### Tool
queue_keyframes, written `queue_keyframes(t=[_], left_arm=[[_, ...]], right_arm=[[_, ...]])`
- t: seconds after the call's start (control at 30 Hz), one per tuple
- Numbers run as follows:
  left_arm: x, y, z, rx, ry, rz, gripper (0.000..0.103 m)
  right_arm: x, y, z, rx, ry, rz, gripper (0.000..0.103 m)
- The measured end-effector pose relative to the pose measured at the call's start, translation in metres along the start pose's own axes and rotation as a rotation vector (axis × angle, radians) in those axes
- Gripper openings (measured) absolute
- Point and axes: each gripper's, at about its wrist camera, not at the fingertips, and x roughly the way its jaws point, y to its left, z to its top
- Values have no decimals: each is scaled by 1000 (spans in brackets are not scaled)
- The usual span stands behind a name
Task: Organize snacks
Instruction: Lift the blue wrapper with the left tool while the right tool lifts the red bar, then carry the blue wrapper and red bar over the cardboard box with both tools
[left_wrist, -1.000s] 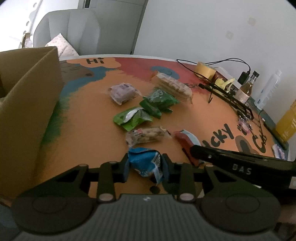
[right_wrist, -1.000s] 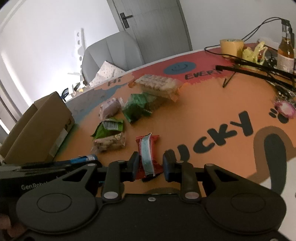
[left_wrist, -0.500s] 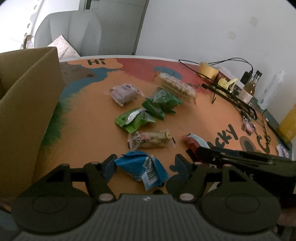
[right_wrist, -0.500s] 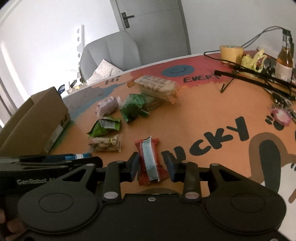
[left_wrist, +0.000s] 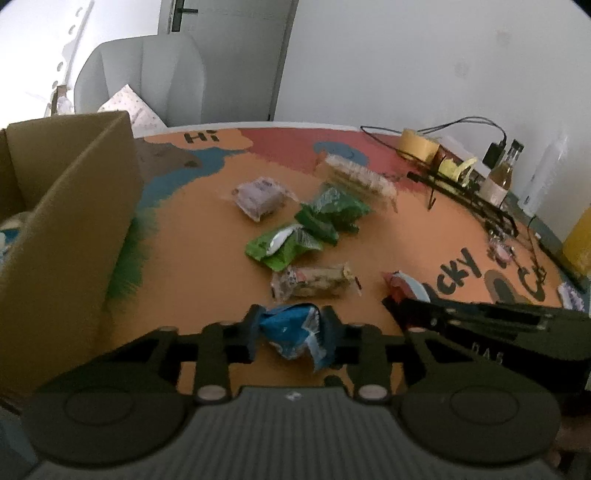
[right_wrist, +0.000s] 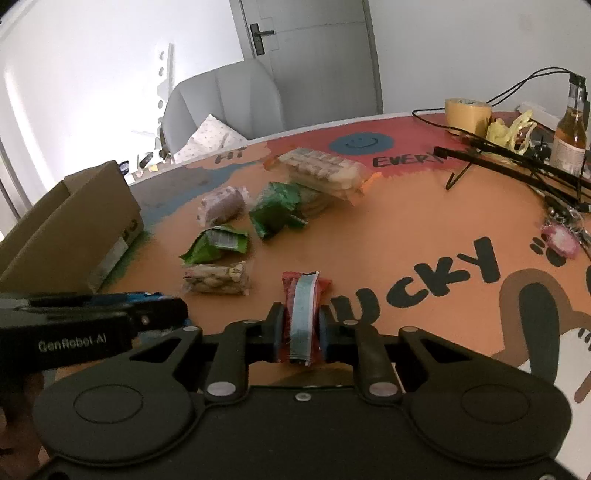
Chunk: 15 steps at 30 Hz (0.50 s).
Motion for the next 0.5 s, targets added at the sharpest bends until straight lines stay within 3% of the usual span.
queue_keyframes(t=[0.5], left_arm=[[-43, 8, 15, -17, -97, -4, 29]], right_arm=[[-26, 17, 14, 19, -74, 36, 18]])
